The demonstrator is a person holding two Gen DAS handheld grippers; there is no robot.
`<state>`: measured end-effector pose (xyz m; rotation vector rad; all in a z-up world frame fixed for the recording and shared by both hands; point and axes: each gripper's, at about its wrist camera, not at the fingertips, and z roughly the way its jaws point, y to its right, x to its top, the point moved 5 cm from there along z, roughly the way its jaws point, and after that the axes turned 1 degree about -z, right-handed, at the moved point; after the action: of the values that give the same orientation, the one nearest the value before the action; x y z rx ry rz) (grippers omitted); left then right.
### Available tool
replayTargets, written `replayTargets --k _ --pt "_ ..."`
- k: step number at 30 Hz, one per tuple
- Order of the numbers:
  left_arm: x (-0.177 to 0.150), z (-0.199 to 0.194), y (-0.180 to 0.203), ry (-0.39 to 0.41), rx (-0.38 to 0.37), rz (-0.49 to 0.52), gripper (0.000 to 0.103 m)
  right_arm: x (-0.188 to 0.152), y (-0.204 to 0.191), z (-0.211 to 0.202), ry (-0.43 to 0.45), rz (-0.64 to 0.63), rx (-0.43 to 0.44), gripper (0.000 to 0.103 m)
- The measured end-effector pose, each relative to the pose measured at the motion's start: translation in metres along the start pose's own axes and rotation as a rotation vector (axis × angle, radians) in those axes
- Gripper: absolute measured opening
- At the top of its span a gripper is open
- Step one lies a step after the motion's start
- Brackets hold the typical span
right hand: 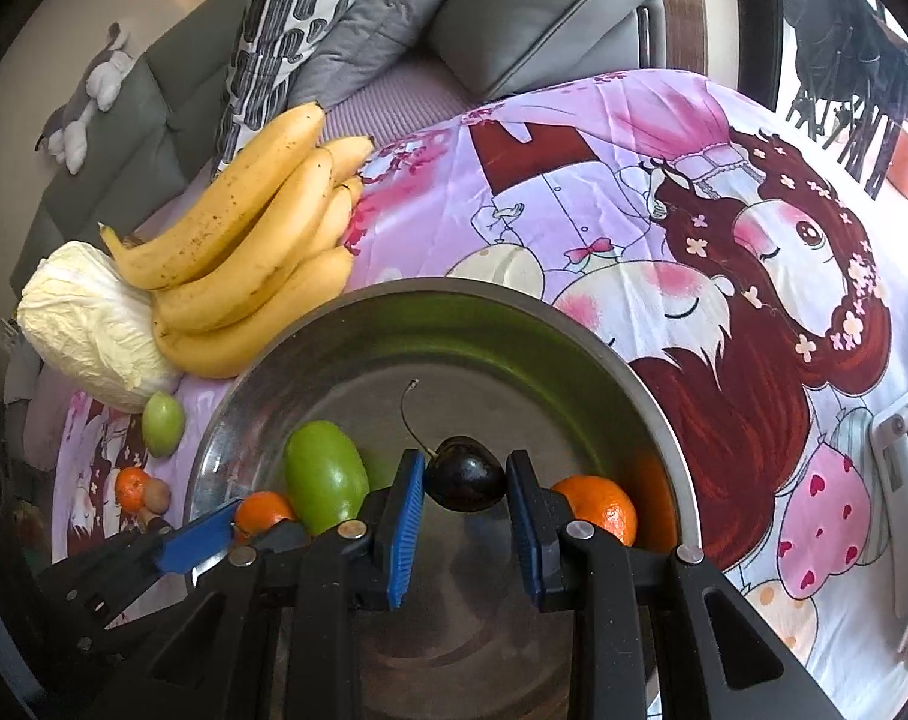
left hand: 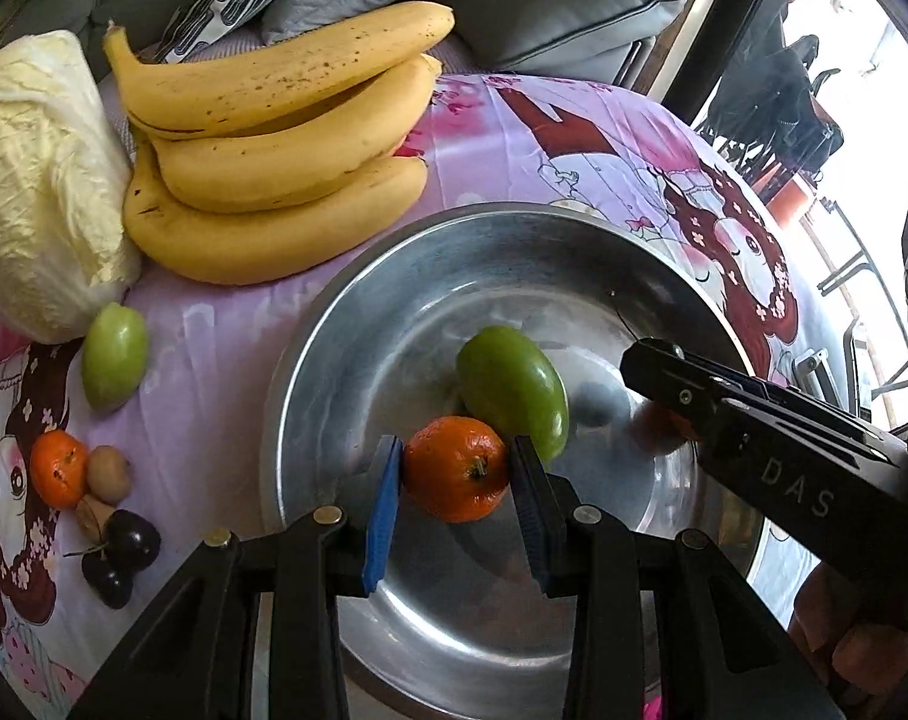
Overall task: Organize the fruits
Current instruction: 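Carry the tangerine in the left tool and cherry in the right tool over the steel bowl, then open the left tool to drop the tangerine while the right tool releases the cherry into the bowl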
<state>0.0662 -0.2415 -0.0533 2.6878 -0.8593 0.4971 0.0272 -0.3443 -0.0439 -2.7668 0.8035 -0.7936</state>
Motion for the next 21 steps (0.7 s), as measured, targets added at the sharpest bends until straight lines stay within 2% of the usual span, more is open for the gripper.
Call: replayTargets --k 11,13,17,21 --pt "-0.005 0.002 -0.001 -0.019 0.009 -0.002 0.038 0.001 -0.001 0.001 0.001 -0.005 -0.014 0.031" --pt "-0.004 -0.001 -0.001 -0.002 0.007 0.003 0.038 0.001 -0.001 0.0 -0.002 0.003 -0.013 0.031" --pt "-0.004 -0.006 -0.002 -0.001 -0.002 -0.007 0.046 0.001 0.001 0.0 -0.011 0.017 -0.005 0.032" --pt "-0.005 -0.014 -0.001 -0.001 -0.02 -0.01 0.046 0.0 0.0 -0.003 -0.01 0.015 -0.008 0.034"
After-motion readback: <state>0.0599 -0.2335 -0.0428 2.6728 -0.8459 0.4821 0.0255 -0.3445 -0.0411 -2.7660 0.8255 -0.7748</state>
